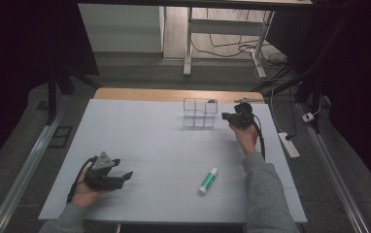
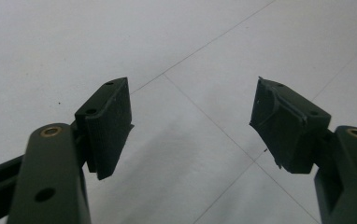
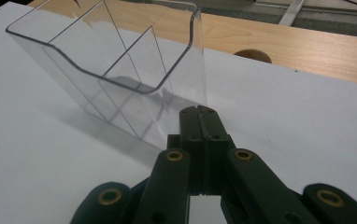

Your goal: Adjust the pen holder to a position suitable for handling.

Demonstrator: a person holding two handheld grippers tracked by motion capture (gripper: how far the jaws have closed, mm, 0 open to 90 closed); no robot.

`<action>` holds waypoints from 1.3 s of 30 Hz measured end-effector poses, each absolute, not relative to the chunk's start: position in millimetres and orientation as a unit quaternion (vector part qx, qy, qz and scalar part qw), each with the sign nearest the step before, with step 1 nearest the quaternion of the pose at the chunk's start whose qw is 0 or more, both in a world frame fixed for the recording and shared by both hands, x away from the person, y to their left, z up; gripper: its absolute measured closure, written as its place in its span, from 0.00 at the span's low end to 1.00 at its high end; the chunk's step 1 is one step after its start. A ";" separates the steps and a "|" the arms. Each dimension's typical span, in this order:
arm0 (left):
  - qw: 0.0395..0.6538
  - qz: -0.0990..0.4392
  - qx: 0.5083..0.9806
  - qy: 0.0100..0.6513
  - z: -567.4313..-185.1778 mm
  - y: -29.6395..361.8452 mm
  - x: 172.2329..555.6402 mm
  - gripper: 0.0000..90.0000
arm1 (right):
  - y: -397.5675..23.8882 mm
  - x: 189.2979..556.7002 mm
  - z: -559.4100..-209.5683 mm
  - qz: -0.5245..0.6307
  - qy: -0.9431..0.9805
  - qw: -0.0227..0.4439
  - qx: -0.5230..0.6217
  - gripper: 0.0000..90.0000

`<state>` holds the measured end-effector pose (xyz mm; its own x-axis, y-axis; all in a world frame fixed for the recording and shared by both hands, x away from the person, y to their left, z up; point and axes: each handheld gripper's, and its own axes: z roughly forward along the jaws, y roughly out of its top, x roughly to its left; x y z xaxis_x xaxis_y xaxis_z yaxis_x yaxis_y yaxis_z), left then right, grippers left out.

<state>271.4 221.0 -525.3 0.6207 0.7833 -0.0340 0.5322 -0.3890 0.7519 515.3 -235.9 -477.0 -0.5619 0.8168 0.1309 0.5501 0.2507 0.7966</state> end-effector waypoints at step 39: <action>0.367 0.160 0.824 0.400 -530.2 221.5 275.8 0.32 | -218.4 543.6 -510.4 0.442 0.766 0.139 0.445 1.00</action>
<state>275.8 221.5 -530.2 0.6282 0.7774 -0.0301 0.5422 -0.4098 0.7335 543.6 -218.4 -510.4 -0.5649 0.8050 0.1811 0.5602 0.2131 0.8005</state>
